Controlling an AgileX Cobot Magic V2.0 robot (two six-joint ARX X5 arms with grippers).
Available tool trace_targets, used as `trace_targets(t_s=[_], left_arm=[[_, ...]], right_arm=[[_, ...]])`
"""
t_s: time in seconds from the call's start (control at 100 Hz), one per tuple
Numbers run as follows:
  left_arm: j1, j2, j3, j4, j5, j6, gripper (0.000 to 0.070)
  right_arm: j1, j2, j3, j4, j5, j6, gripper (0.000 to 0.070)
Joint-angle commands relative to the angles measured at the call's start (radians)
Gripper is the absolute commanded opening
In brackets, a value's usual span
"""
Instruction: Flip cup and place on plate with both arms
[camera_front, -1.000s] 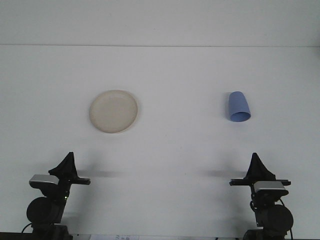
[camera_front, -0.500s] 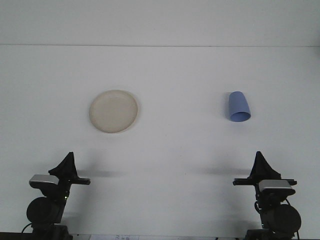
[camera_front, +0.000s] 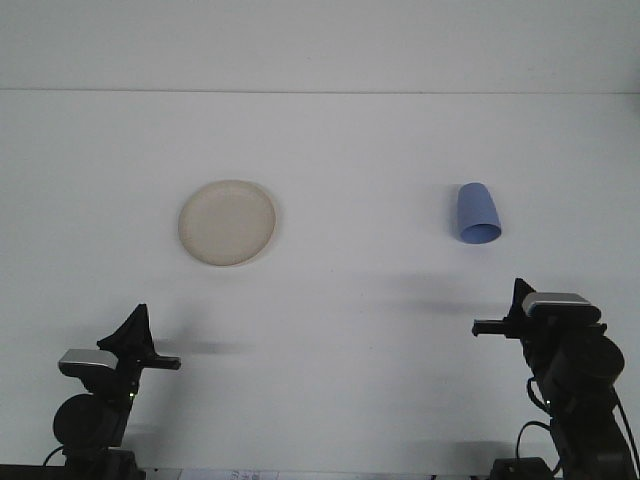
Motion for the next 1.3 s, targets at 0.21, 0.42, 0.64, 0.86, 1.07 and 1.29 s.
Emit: trace_targets(t_s=[0.21,0.42,0.64,0.86,1.07,1.29], left_arm=[[-0.002,-0.002,-0.019,0.012,0.001,0.001,0.0012],[-0.002,-0.002,-0.019,0.012,0.001,0.001,0.0012],[-0.002,-0.002,-0.019,0.012,0.001,0.001,0.0012],[-0.002,-0.002,-0.019,0.012,0.001,0.001,0.0012],[-0.002,-0.002,-0.019,0.012,0.001,0.001,0.0012],[-0.002,-0.002,-0.019,0.012,0.001,0.001,0.0012]], right_arm=[[0.000,0.096,0.014,0.060,0.002,0.007,0.0348],[0.000,0.215,0.014,0.094,0.009,-0.001,0.0491],[-0.002,0.406,0.014,0.208,0.087,-0.056,0.0491],[-0.042,0.632,0.014,0.388,0.086,-0.058,0.0491],[-0.101,0.808,0.014,0.532,0.074,-0.079,0.0490],[-0.153,0.934,0.014,0.721,0.001,-0.102,0.0490]])
